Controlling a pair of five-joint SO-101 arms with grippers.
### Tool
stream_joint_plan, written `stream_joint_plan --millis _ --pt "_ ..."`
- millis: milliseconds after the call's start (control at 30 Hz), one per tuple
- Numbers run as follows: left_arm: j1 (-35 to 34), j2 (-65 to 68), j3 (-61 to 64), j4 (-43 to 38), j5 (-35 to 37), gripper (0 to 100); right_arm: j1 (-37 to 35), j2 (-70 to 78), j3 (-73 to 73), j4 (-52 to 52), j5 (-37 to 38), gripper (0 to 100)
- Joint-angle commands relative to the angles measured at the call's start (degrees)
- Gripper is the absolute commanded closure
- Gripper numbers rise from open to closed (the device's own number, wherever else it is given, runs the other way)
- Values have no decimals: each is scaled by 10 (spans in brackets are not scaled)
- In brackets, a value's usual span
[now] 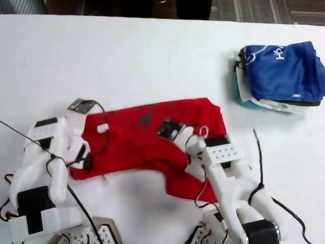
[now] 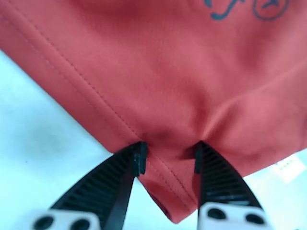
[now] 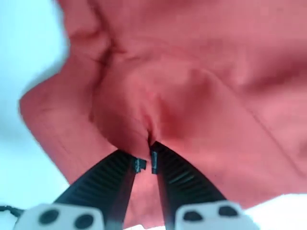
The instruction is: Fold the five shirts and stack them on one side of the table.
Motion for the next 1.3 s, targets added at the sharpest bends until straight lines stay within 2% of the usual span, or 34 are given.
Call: stream_joint_plan --millis 0,333,533,667,867,1033,1133,1267 --pt "5 0 0 -39 7 812 19 1 -62 39 -1 979" --pt "5 0 -1 -39 7 812 14 -7 -134 155 0 979" --pt "5 0 -2 -39 7 812 14 -88 -112 215 28 979" --pt "5 0 -3 -39 7 812 14 -132 -43 206 43 979" --pt "5 0 -3 -39 7 812 14 -148 67 116 45 979" --pt "5 0 -3 -39 7 812 14 -150 84 91 43 974" --pt "5 0 -3 -39 7 812 14 -153 77 107 43 926" --pt "5 0 -2 -39 7 812 15 -153 21 198 43 806"
